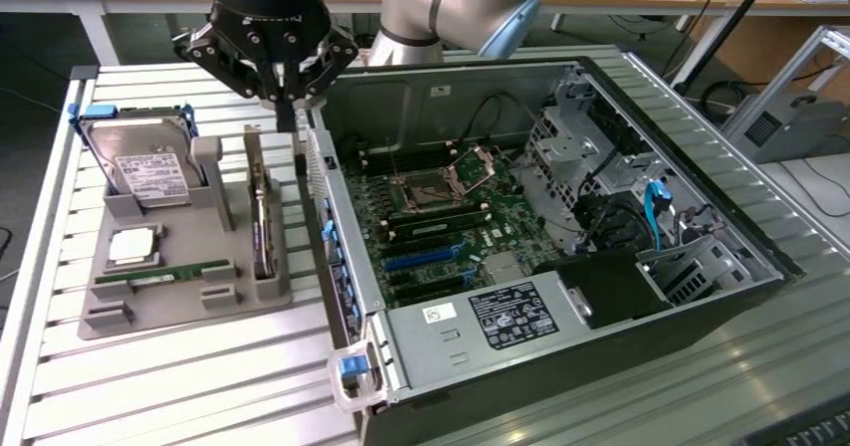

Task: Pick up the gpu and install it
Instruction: 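Reach for the gpu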

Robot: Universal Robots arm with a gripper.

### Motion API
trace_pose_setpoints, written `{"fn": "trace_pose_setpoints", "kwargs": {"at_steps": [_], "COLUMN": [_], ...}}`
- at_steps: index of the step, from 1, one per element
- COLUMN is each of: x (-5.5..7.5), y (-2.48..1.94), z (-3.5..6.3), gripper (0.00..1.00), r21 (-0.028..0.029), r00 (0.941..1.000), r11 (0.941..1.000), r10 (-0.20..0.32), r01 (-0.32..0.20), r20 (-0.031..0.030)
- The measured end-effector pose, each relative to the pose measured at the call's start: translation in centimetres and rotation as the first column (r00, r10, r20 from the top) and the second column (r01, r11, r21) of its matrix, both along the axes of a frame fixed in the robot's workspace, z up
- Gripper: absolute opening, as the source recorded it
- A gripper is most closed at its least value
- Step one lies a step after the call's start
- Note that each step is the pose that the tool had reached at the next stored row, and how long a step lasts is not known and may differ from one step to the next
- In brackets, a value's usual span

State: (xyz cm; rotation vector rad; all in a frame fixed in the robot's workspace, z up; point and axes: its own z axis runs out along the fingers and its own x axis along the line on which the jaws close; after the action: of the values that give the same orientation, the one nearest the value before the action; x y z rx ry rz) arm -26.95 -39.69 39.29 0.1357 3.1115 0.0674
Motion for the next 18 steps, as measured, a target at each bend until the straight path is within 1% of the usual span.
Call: {"fn": "trace_pose_setpoints", "kwargs": {"at_steps": [4,11,18], "x": [-0.6,-2.2,-2.4], "y": [0.01,0.03,0.03], "z": [-0.01,-0.03,-0.03], "gripper": [0.11,0.11,0.11], "r21": [0.0000,0.0000,-0.0001], "r00": [1.0000,1.0000,1.0000], "r11": [1.0000,1.0000,1.0000], "r10": [0.000,0.000,-0.001], "r01": [0.000,0.000,0.001], "r20": [0.0000,0.0000,-0.0001]}}
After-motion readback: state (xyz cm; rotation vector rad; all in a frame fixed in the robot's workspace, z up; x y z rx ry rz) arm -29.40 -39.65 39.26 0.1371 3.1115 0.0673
